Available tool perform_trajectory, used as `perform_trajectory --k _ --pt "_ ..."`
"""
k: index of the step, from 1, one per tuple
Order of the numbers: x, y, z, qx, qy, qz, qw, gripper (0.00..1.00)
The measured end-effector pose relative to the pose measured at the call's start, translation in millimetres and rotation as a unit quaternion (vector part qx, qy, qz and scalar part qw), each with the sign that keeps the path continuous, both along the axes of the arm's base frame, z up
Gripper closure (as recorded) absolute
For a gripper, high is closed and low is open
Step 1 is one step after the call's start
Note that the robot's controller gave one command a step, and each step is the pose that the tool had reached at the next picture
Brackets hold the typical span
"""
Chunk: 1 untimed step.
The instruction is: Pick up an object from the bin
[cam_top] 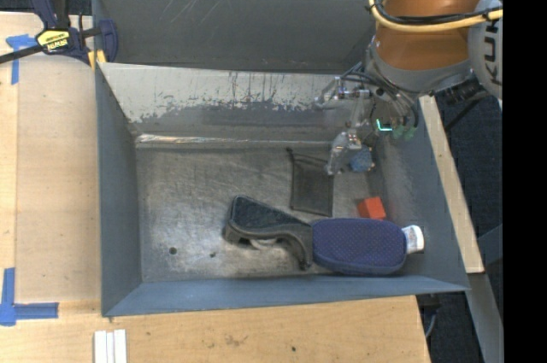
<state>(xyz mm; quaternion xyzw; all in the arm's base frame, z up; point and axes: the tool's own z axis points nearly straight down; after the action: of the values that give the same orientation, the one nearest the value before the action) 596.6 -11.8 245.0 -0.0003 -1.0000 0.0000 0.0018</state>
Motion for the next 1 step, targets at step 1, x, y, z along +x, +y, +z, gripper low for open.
perform_trajectory --k 1 --pt "-2.2 -13.3 -172.4 0.000 -0.0063 -0.108 0.9942 0.00"
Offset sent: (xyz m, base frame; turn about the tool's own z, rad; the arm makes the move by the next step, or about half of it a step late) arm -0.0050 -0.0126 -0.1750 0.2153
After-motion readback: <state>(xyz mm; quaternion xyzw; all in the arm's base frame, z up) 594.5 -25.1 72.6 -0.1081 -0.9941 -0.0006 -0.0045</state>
